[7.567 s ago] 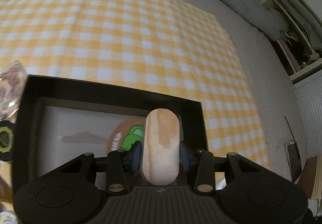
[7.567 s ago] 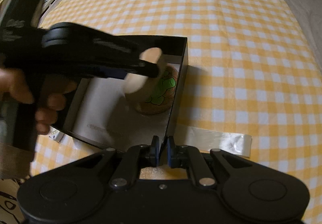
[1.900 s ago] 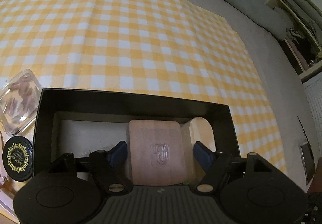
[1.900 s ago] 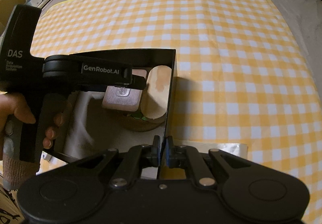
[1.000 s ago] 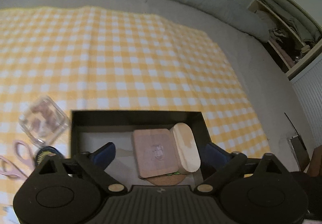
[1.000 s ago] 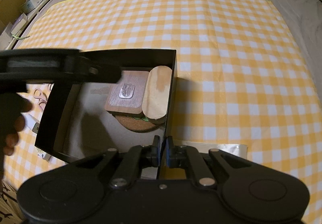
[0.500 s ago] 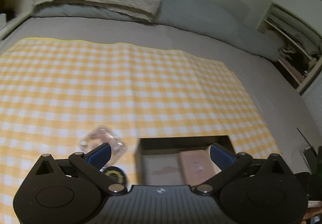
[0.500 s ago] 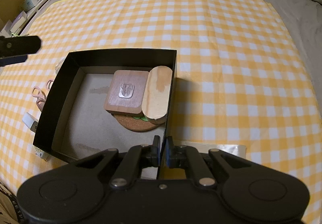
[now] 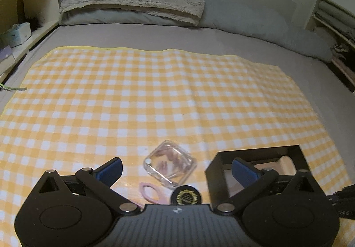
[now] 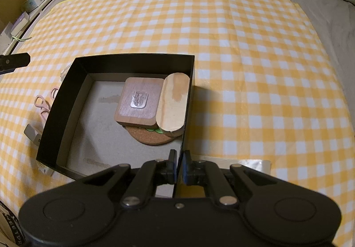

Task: Organize rigid objects
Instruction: 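Move the left gripper to the clear capsule case and grasp it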

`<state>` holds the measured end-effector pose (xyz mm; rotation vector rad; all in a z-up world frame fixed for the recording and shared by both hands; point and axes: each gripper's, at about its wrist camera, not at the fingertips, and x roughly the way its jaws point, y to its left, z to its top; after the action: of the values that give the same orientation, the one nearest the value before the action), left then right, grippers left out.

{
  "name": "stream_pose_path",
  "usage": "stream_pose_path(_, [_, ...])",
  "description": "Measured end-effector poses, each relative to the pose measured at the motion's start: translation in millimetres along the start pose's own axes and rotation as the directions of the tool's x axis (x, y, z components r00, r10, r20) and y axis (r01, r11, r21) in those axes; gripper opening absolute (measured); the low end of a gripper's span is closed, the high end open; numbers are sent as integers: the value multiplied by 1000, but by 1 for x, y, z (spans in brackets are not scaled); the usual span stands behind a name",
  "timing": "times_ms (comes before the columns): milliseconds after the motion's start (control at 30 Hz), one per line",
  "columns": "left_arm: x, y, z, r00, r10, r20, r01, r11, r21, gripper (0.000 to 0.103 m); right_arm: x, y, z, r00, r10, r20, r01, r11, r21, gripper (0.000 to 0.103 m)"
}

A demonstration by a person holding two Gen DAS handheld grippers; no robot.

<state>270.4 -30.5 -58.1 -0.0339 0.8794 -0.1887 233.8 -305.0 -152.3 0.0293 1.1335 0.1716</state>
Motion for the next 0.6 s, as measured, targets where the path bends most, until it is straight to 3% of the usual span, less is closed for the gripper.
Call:
stream_pose_path(167, [10, 6, 2, 1000, -19, 4, 19, 999, 45, 103, 0, -1, 1, 1000, 1, 0, -1, 1000, 0, 6])
stream_pose_path(333, [26, 9, 5, 999, -43, 17, 40, 988, 149, 103, 0, 0, 2, 1000, -1, 1, 1, 1000, -3, 6])
stream_pose_path(600, [62, 8, 5, 997, -61, -44, 72, 940, 334, 103, 1, 1, 1, 1000, 3, -1, -3, 1000, -8, 6])
